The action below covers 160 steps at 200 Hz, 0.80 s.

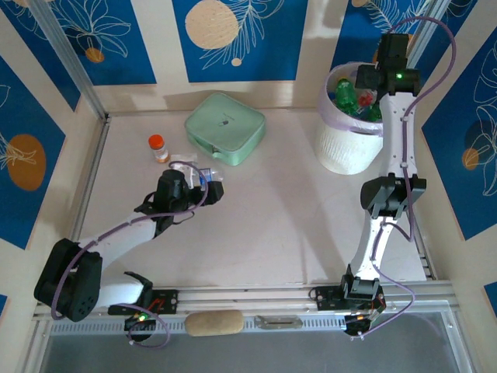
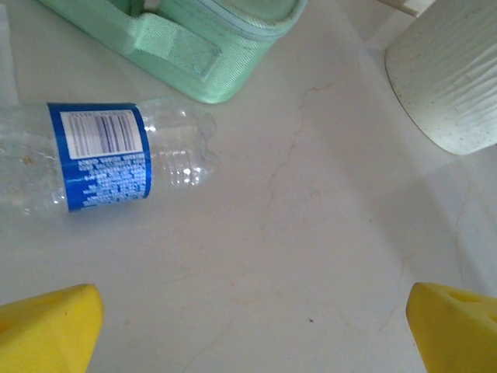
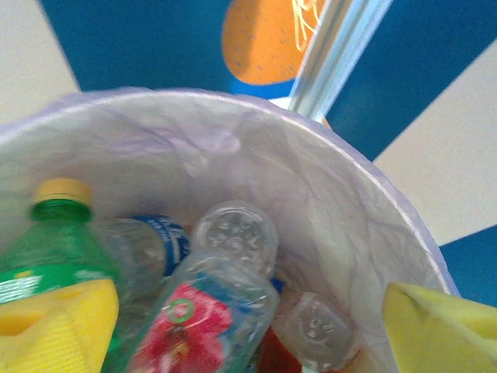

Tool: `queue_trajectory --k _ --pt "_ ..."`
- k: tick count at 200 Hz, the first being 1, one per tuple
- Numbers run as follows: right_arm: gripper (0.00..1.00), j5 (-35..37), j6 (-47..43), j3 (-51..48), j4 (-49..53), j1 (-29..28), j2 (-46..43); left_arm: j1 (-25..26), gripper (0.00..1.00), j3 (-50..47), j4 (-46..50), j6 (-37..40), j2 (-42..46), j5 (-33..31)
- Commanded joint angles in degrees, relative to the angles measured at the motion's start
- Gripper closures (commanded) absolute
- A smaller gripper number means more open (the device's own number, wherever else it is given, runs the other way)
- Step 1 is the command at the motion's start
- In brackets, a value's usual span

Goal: Put the plastic bottles in the bin

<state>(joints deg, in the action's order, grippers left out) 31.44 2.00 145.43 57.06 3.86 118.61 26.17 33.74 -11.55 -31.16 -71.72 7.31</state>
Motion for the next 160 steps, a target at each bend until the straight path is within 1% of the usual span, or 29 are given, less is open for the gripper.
queue_trajectory --k 1,22,42,46,64,87,120,160 --pt "0.09 -2.5 0.0 -0.5 -2.5 -2.8 -8.3 0.2 0.0 0.5 -2.1 0.5 1.6 -4.0" --pt "0.04 -6.0 -0.7 -7.5 -4.7 -6.6 -13.5 -0.5 0.0 0.9 -1.7 1.8 2.5 -5.8" --pt "0.0 -11.9 -1.1 -18.4 -9.4 -11.1 -19.9 -2.3 0.0 1.3 -0.9 1.7 2.4 -6.7" --pt "0.01 -13.2 -1.0 -21.0 -10.6 -12.1 -21.3 -2.9 0.0 1.3 -0.9 1.4 2.3 -6.7" --pt "0.01 -18.2 -0.9 -32.4 -16.7 -16.4 -27.1 -6.1 0.0 0.4 -2.5 -1.1 1.4 -4.6" --pt "0.01 -21.9 0.7 -44.8 -22.9 -21.6 -32.5 -9.6 0.0 -0.2 -5.0 -3.1 -0.5 -1.8" --pt "0.01 -26.7 5.1 -56.0 -26.9 -26.5 -34.9 -12.1 0.0 1.9 -6.1 -2.3 -4.5 0.0" --pt "0.01 -26.7 12.0 -67.8 -33.3 -31.4 -35.0 -14.6 0.0 5.8 -6.2 0.3 -10.1 2.6"
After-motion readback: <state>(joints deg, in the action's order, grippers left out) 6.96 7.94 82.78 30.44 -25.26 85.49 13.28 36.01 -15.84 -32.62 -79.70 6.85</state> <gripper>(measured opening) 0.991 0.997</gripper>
